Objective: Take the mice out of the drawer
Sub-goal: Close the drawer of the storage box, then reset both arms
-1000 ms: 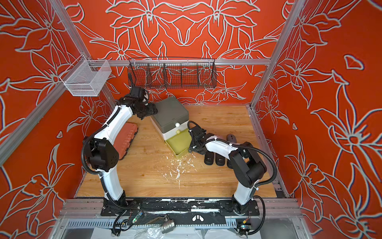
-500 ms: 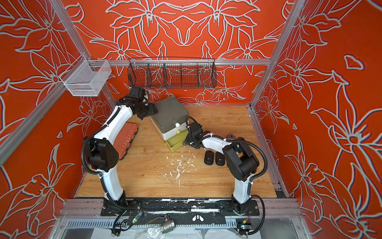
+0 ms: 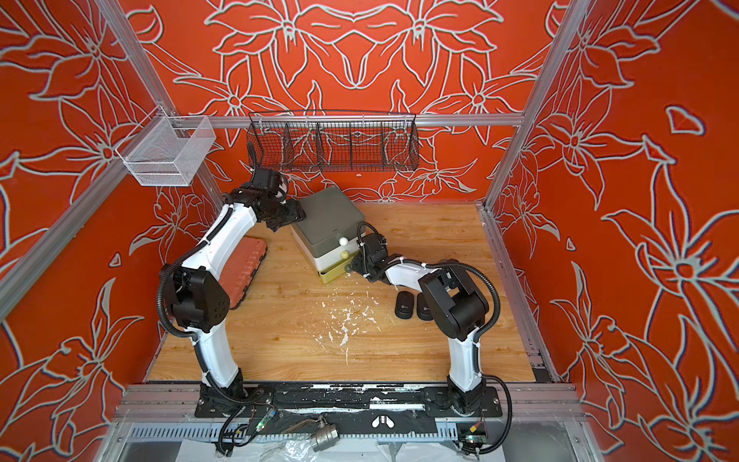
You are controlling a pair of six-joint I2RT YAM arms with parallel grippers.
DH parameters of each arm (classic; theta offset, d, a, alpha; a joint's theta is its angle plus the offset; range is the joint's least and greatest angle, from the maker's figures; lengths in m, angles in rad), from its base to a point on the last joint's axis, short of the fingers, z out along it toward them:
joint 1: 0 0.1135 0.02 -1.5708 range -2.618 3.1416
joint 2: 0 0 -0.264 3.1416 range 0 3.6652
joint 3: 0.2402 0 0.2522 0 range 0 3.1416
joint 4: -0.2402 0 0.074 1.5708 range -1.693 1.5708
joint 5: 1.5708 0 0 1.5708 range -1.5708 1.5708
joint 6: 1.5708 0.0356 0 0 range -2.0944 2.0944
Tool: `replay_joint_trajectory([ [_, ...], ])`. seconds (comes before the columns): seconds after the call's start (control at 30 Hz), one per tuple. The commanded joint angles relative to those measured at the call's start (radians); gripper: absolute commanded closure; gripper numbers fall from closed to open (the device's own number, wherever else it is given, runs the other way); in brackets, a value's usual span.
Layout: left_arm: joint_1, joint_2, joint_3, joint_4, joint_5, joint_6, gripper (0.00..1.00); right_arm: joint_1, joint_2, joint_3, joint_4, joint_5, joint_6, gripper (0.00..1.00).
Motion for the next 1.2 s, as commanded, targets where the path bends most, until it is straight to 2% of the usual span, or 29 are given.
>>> replay_joint_trajectory([
  [0.0, 0.003, 0.012, -0.038, -0.122, -0.01, 0.001, 0.31, 0.0, 0.025, 0.029, 0.057, 0.013, 0.036, 0.58],
  [0.3, 0.002, 0.012, -0.039, -0.121, 0.007, -0.004, 0.32, -0.002, 0.049, 0.054, 0.069, 0.011, 0.052, 0.64],
  [0.47, 0.002, 0.003, -0.026, -0.124, 0.019, -0.008, 0.32, 0.0, 0.013, 0.041, 0.057, 0.019, 0.032, 0.66],
  [0.6, 0.002, -0.012, 0.047, -0.158, 0.036, -0.011, 0.31, -0.002, -0.082, -0.002, -0.013, 0.077, -0.02, 0.66],
  [0.73, 0.004, -0.083, 0.112, -0.185, 0.025, -0.015, 0.25, -0.006, -0.227, -0.053, -0.142, 0.172, -0.104, 0.63],
  [0.8, 0.004, -0.145, 0.099, -0.182, 0.016, -0.016, 0.22, -0.012, -0.309, -0.065, -0.259, 0.252, -0.151, 0.61],
  [0.87, 0.004, -0.234, 0.039, -0.169, -0.025, -0.031, 0.17, -0.024, -0.396, -0.086, -0.352, 0.329, -0.21, 0.56],
  [0.93, 0.005, -0.348, -0.08, -0.137, -0.08, -0.056, 0.14, -0.047, -0.481, -0.118, -0.427, 0.414, -0.258, 0.48],
  [1.03, 0.005, -0.568, -0.359, -0.021, -0.179, -0.122, 0.08, -0.134, -0.602, -0.172, -0.498, 0.446, -0.327, 0.35],
  [1.13, 0.006, -0.781, -0.654, 0.103, -0.323, -0.171, 0.0, -0.198, -0.683, -0.234, -0.518, 0.537, -0.418, 0.13],
  [1.17, 0.007, -0.846, -0.759, 0.15, -0.385, -0.18, 0.02, -0.213, -0.708, -0.26, -0.508, 0.583, -0.452, 0.09],
])
